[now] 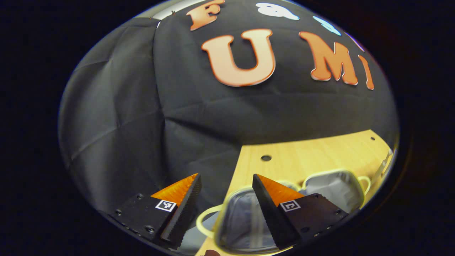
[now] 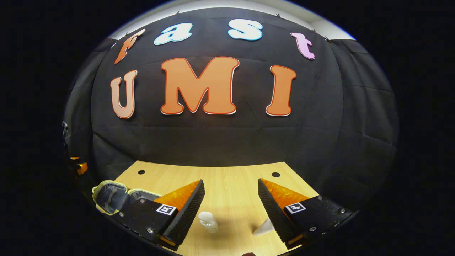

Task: First open the suitcase, pack the skin care products into it, and then close the suitcase.

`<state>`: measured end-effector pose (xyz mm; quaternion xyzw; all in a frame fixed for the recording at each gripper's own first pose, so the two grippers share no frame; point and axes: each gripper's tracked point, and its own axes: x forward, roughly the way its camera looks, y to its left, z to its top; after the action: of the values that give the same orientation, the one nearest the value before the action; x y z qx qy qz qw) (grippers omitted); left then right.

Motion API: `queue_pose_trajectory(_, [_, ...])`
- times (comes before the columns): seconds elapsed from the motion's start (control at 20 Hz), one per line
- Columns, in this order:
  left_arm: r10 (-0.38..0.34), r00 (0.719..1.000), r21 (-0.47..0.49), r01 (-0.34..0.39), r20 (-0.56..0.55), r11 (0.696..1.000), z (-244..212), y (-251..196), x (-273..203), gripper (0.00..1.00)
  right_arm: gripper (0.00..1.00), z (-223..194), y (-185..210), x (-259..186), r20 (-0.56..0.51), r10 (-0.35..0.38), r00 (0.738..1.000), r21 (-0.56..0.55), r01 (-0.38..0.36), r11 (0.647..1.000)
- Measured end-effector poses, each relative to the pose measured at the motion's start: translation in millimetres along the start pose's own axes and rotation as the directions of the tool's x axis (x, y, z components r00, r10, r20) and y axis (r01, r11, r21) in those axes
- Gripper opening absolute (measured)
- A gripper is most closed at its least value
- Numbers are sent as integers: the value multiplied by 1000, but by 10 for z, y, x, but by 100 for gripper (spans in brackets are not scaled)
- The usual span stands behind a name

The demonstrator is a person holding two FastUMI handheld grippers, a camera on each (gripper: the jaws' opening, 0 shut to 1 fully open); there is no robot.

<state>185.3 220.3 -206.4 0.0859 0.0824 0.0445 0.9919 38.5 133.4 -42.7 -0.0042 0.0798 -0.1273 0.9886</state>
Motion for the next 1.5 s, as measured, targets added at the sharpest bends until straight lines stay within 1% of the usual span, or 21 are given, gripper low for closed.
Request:
queue_pose_trajectory(0.1, [-62, 996, 9, 61, 60, 998, 301, -521, -109, 90, 96, -65, -159, 14, -8, -4, 1000, -4, 3, 1000])
queue_pose_trajectory(0.2, [-136, 985, -3, 138, 108, 990, 501, -1102, -248, 90, 96, -123, -326, 35, -13, -5, 1000, -6, 5, 1000])
queue_pose_trajectory(0.25, [-153, 979, -12, 156, 132, 988, 567, -1350, -334, 90, 96, -149, -407, 38, -16, -7, 1000, -8, 7, 1000])
queue_pose_trajectory(0.35, [-126, 975, -31, 134, 184, 990, 650, -1715, -444, 90, 96, -237, -549, 72, -33, 0, 999, -4, 0, 1000])
queue_pose_trajectory(0.4, [-129, 971, -27, 137, 201, 990, 660, -1922, -527, 90, 100, -260, -599, 80, -38, 11, 999, 4, -10, 1000])
queue_pose_trajectory(0.45, [-137, 968, -21, 145, 211, 989, 645, -2167, -612, 90, 96, -285, -656, 89, -40, 19, 999, 6, -19, 1000])
queue_pose_trajectory(0.5, [-158, 963, -13, 165, 216, 986, 615, -2410, -686, 90, 96, -315, -726, 107, -38, 24, 999, -1, -24, 1000])
queue_pose_trajectory(0.65, [-238, 951, -22, 247, 198, 969, 406, -3128, -867, 90, 96, -426, -900, 168, -33, 26, 999, -30, -27, 999])
queue_pose_trajectory(0.75, [-302, 934, -23, 312, 192, 950, 257, -3617, -975, 90, 96, -574, -977, 204, -55, 41, 998, -23, -42, 999])
queue_pose_trajectory(0.85, [-360, 913, 2, 367, 192, 930, 94, -4048, -1048, 90, 96, -689, -1066, 239, -70, 45, 996, -17, -47, 999])
queue_pose_trajectory(0.95, [-418, 892, 47, 417, 171, 908, -123, -4459, -1117, 90, 96, -801, -1168, 285, -82, 38, 996, -31, -41, 999])
queue_pose_trajectory(1.1, [-484, 867, 68, 479, 120, 875, -502, -4900, -1173, 90, 96, -916, -1278, 346, -87, 35, 996, -56, -40, 998])
queue_pose_trajectory(1.2, [-507, 858, 66, 503, 83, 862, -683, -5187, -1189, 90, 96, -995, -1325, 370, -96, 37, 995, -66, -43, 997])
queue_pose_trajectory(1.3, [-510, 859, 82, 505, 50, 859, -821, -5361, -1093, 91, 96, -1081, -1381, 396, -111, 36, 993, -65, -44, 997])
queue_pose_trajectory(1.4, [-493, 870, 83, 490, 24, 868, -971, -5446, -976, 90, 96, -1142, -1446, 416, -118, 30, 993, -64, -38, 997])
queue_pose_trajectory(1.5, [-474, 881, 65, 473, -1, 879, -1164, -5523, -848, 90, 96, -1219, -1517, 434, -128, 19, 992, -73, -29, 997])
